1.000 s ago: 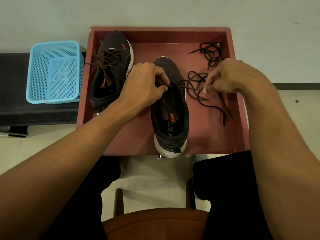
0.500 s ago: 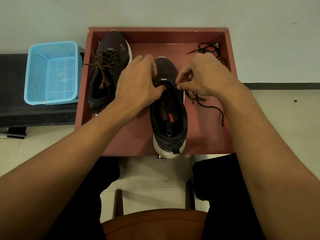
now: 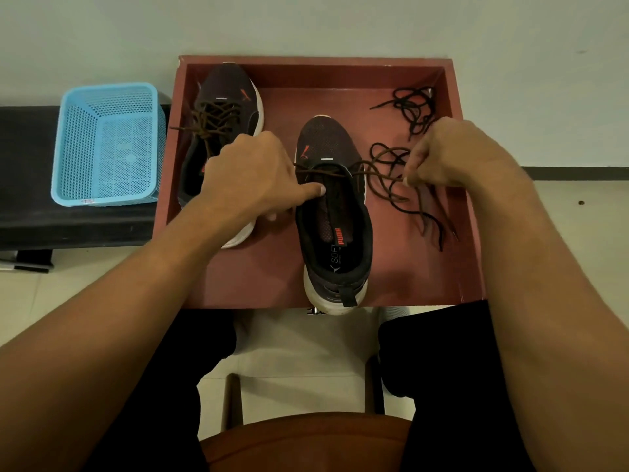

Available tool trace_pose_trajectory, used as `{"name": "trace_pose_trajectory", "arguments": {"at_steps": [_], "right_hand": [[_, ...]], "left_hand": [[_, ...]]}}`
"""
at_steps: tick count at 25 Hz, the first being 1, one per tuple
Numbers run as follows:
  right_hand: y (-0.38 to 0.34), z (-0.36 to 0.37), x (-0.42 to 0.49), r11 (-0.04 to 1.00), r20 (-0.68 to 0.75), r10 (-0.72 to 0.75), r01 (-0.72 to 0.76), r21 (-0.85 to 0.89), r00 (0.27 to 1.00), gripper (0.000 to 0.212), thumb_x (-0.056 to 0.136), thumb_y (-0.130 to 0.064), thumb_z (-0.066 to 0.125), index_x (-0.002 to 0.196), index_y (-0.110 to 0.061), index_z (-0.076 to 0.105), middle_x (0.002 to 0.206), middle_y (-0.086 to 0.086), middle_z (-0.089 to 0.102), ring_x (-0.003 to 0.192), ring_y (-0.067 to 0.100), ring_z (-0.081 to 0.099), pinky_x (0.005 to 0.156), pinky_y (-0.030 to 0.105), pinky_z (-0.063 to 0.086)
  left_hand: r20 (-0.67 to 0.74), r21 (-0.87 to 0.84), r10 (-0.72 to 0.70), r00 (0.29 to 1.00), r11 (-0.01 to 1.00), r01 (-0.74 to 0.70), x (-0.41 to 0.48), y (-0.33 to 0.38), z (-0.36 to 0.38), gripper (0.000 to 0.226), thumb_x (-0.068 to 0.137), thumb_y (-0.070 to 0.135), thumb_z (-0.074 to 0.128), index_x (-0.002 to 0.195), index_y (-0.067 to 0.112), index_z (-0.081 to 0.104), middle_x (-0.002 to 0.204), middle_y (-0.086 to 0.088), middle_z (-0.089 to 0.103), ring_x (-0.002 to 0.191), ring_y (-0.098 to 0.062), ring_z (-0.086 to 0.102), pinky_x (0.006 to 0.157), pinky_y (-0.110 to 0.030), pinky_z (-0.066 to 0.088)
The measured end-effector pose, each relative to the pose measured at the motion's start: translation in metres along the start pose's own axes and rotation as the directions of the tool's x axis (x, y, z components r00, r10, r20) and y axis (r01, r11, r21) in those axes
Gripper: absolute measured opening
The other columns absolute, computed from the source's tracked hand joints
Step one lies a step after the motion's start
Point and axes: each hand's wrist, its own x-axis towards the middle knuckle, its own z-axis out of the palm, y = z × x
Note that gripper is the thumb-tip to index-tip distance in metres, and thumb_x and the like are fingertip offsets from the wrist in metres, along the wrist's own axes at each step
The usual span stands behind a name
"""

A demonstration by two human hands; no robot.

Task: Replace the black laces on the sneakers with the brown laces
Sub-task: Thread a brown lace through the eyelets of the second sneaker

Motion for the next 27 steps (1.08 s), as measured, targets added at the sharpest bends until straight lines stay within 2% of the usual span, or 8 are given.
{"name": "trace_pose_trajectory", "arguments": {"at_steps": [4,7,10,13,18,20,24,27], "right_hand": [[-0.019,-0.004,-0.014,0.952,0.028,-0.277,0.27,0.146,0.96,0.015,0.081,-0.029,0.089,0.094,-0.031,0.082,0.077,-0.012,0.069,0.075,0.005,0.065,0.072,0.022,0.051],[-0.035,0.005,-0.015,0.907,0.012,-0.402,0.396,0.14,0.916,0.011,0.085,-0.031,0.087,0.095,-0.03,0.082,0.079,-0.009,0.071,0.075,0.006,0.066,0.071,0.019,0.052],[-0.037,0.009,-0.011,0.908,-0.011,-0.408,0.407,0.102,0.913,0.005,0.085,-0.031,0.086,0.089,-0.03,0.083,0.08,-0.008,0.073,0.075,0.004,0.063,0.063,0.015,0.044],[-0.025,0.001,-0.008,0.952,0.05,-0.293,0.287,0.112,0.955,0.005,0.083,-0.028,0.088,0.083,-0.029,0.083,0.075,-0.015,0.07,0.078,0.002,0.064,0.064,0.012,0.04],[-0.006,-0.001,-0.002,0.998,0.156,-0.057,0.062,-0.022,0.986,0.01,0.077,-0.023,0.091,0.085,-0.023,0.084,0.099,0.003,0.077,0.101,0.024,0.069,0.092,0.037,0.055],[-0.009,-0.002,-0.004,0.994,0.123,-0.104,0.101,0.031,0.987,0.011,0.078,-0.024,0.091,0.086,-0.025,0.083,0.096,-0.001,0.076,0.095,0.018,0.067,0.087,0.03,0.052],[-0.029,-0.003,-0.011,0.923,-0.001,-0.345,0.339,0.182,0.939,0.014,0.082,-0.033,0.089,0.094,-0.031,0.083,0.072,-0.017,0.066,0.065,-0.003,0.058,0.061,0.009,0.038],[-0.037,0.002,-0.013,0.892,-0.045,-0.415,0.417,0.177,0.909,0.013,0.082,-0.032,0.089,0.094,-0.033,0.083,0.069,-0.015,0.065,0.058,-0.005,0.058,0.06,0.009,0.039]], "left_hand": [[0.064,-0.068,0.059,0.996,0.996,-0.054,-0.014,0.001,-0.004,0.046,0.083,0.073,0.068,0.072,0.028,0.074,0.044,0.009,0.064,0.052,-0.001,0.066,0.083,-0.039,0.062],[0.033,-0.071,0.057,0.998,0.996,-0.055,-0.021,0.006,0.005,0.04,0.082,0.066,0.072,0.075,0.027,0.069,0.051,0.006,0.067,0.059,-0.009,0.07,0.074,-0.037,0.062],[-0.069,-0.05,0.069,0.995,0.996,-0.073,-0.022,0.01,0.015,0.029,0.081,0.048,0.072,0.068,0.023,0.065,0.069,0.001,0.066,0.074,-0.026,0.069,0.069,-0.042,0.061],[-0.103,-0.1,0.063,0.993,0.992,-0.073,-0.016,0.006,0.017,0.028,0.081,0.038,0.074,0.063,0.019,0.065,0.063,-0.001,0.064,0.067,-0.024,0.066,0.068,-0.043,0.063],[-0.123,-0.142,0.066,0.99,0.986,-0.084,-0.011,0.001,0.017,0.027,0.083,0.034,0.078,0.063,0.018,0.068,0.059,0.002,0.064,0.057,-0.018,0.066,0.069,-0.04,0.064],[-0.134,-0.144,0.085,0.987,0.984,-0.104,-0.01,0.002,0.017,0.026,0.083,0.032,0.078,0.063,0.02,0.068,0.058,0.004,0.063,0.056,-0.016,0.065,0.069,-0.04,0.064],[-0.166,-0.147,0.108,0.98,0.98,-0.133,-0.008,0.001,0.016,0.025,0.083,0.03,0.077,0.062,0.02,0.067,0.058,0.007,0.062,0.058,-0.015,0.066,0.071,-0.04,0.064],[-0.173,-0.143,0.126,0.977,0.978,-0.151,-0.008,0.0,0.018,0.025,0.082,0.029,0.075,0.061,0.019,0.067,0.056,0.006,0.064,0.057,-0.015,0.067,0.071,-0.04,0.064]]}}
